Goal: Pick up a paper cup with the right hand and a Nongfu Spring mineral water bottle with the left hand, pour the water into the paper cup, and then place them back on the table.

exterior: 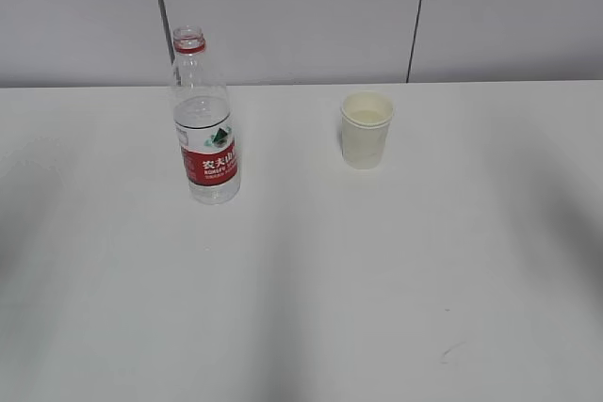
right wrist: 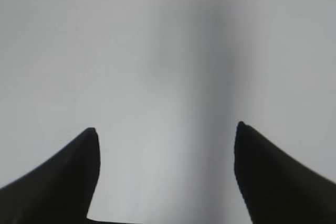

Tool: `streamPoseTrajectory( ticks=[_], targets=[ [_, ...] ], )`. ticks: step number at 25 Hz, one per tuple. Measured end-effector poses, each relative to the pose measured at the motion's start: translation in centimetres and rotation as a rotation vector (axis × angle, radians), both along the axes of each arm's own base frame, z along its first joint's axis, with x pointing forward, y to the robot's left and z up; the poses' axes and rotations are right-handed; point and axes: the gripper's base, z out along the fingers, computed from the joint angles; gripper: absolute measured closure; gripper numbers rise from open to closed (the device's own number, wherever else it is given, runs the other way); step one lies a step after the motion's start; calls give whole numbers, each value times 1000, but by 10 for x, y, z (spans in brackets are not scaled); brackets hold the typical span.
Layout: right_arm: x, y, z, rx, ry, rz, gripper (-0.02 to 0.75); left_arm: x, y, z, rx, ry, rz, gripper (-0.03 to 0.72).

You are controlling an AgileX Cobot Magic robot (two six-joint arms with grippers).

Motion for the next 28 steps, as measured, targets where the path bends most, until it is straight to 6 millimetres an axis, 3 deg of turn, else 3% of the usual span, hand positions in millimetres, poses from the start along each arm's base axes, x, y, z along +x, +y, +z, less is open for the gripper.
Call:
streamPoseTrajectory(
  ticks=[12, 28],
  targets=[
    [-47, 3, -22, -15, -9, 29, 150, -69, -1, -21, -83, -124, 3, 137],
    [-104, 8, -55, 17, -71, 28, 150, -114, 1, -34, -102, -299, -5, 137]
  ],
)
